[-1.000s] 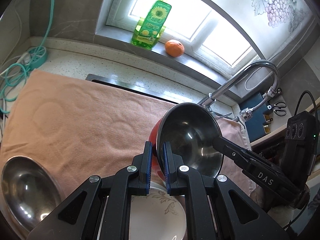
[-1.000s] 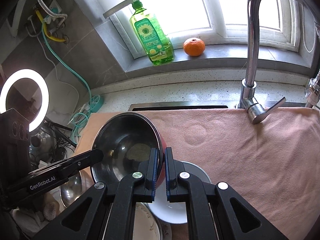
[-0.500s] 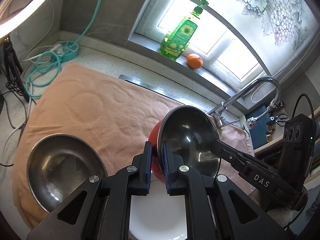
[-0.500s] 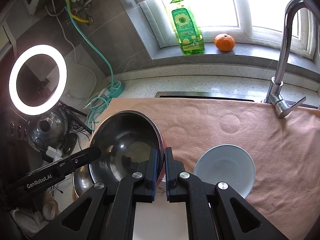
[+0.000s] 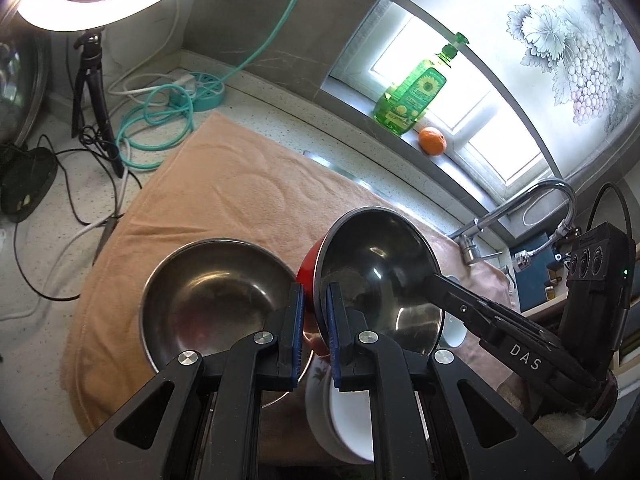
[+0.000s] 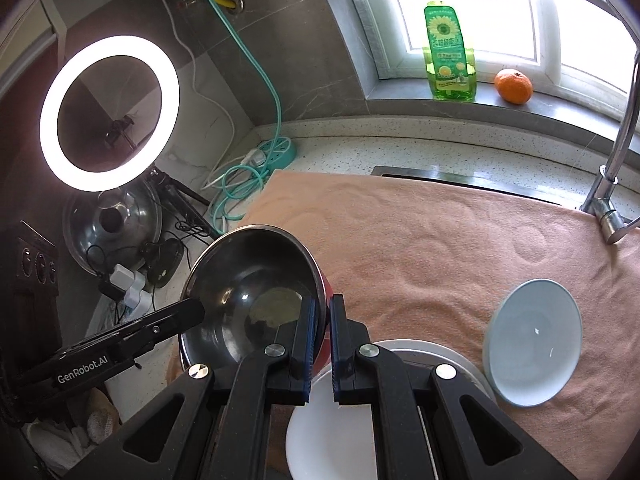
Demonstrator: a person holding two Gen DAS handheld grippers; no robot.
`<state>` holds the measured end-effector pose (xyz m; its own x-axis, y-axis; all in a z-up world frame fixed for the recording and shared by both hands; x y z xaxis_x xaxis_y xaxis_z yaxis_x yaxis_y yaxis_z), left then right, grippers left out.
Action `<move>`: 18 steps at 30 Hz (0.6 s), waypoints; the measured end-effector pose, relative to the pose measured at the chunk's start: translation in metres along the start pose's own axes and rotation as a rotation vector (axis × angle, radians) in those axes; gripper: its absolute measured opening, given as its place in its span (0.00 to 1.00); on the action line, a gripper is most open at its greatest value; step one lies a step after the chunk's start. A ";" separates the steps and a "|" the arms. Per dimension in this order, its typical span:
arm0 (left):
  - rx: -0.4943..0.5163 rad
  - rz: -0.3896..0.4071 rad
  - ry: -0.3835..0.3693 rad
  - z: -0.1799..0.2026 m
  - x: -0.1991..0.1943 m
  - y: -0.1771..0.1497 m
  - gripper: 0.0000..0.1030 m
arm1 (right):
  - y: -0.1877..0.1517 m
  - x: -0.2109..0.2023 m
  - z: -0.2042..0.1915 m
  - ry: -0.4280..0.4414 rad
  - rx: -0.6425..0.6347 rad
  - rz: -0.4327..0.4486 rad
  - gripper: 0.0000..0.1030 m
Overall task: Organize plates and bowls
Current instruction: 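Carry the red-sided bowl with both tools toward the large steel bowl, then lower the red-sided bowl into the large steel bowl with both tools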
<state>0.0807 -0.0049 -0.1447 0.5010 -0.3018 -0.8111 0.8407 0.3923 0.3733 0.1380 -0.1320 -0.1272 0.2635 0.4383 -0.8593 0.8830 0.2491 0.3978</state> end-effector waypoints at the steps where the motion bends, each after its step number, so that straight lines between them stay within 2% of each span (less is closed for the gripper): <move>1: -0.007 0.003 0.004 -0.005 -0.002 -0.001 0.09 | -0.001 0.003 -0.005 0.002 -0.007 -0.006 0.06; 8: -0.060 0.006 0.039 -0.039 -0.008 -0.007 0.09 | -0.006 0.027 -0.036 0.011 -0.059 -0.039 0.06; 18: -0.109 -0.037 0.072 -0.073 0.002 -0.015 0.09 | -0.015 0.065 -0.060 -0.012 -0.112 -0.102 0.06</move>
<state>0.0543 0.0525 -0.1849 0.4502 -0.2561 -0.8554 0.8293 0.4752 0.2942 0.1185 -0.0555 -0.1695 0.1798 0.3953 -0.9008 0.8568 0.3870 0.3409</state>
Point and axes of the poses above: each gripper's, at about its wrist camera, not at the fingertips, and x roughly the way its jaws point, z to its right, y to its top, the point moved 7 cm from there along x, roughly the way its jaws point, and after that the axes turned 7 degrees about -z, right-handed, at the moved point
